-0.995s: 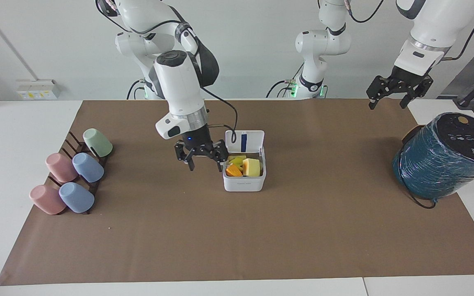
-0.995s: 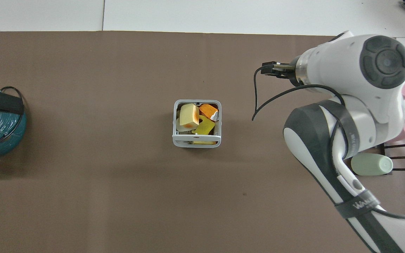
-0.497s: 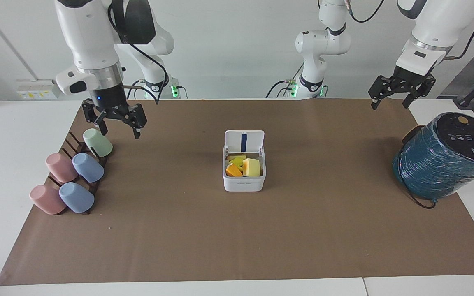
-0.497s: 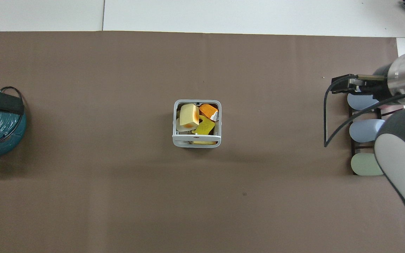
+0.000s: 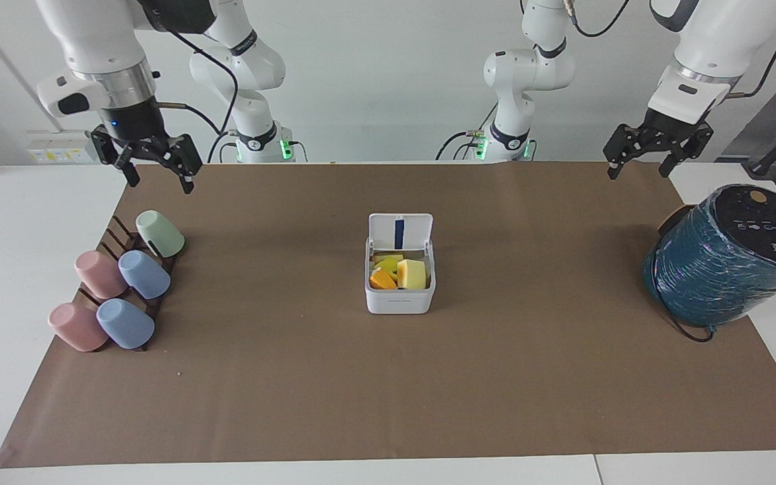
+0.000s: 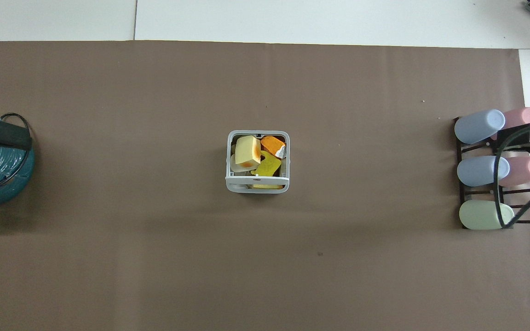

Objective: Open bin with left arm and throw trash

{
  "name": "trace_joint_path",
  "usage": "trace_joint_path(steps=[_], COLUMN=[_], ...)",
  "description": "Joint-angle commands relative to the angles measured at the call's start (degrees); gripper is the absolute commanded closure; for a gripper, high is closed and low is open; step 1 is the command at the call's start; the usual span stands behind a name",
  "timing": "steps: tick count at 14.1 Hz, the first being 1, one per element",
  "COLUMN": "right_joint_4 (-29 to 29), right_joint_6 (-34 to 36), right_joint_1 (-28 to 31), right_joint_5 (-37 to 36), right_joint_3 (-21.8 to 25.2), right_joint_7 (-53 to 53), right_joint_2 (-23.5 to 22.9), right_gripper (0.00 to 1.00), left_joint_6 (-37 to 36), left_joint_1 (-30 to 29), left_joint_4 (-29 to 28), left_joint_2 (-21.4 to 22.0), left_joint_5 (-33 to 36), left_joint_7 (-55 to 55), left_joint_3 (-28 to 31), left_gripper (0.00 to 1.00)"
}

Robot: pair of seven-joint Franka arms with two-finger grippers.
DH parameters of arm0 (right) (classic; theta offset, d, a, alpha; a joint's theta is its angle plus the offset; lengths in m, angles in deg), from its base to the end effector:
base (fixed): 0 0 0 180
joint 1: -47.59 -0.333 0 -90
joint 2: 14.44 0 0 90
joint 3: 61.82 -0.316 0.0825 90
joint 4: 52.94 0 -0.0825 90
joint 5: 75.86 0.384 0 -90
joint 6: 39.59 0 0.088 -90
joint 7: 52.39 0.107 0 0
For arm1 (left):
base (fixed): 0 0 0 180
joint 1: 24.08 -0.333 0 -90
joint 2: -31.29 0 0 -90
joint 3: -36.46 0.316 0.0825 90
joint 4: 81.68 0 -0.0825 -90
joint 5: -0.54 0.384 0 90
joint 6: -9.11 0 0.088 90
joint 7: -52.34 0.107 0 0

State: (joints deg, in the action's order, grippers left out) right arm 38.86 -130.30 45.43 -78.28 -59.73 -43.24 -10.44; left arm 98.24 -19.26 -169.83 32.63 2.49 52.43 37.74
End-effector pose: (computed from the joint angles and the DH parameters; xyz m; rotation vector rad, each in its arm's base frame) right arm 0.5341 -0.0046 0.6488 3.0952 -0.2466 0.0835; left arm 0.5454 -0.0299 0.6513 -3.1072 0.0966 -0.0645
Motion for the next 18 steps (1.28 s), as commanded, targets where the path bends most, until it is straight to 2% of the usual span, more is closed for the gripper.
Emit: trace_joint_path(steps=[1,18], right_joint_4=[2.07,3.56], right_joint_6=[-0.69,0.27], right_joint_1=[-0.48,-0.04], right_joint_5=[3.11,3.12], right_joint_3=[0.38,0.47], right_joint_7=[-0.36,-0.62], right_joint_2=[0.83,1.89], right_gripper=[0.00,0.00], left_joint_6=[-0.19,-0.01], left_joint_1=[-0.34,-0.34], left_joint_4=[-1.07,-1.07], left_joint_2=[1.03,1.03], left_joint_5=[1.22,1.13], left_joint_7=[0.43,1.05], left_joint_3=[-0.31,-0.31], left_gripper=[0.00,0.00])
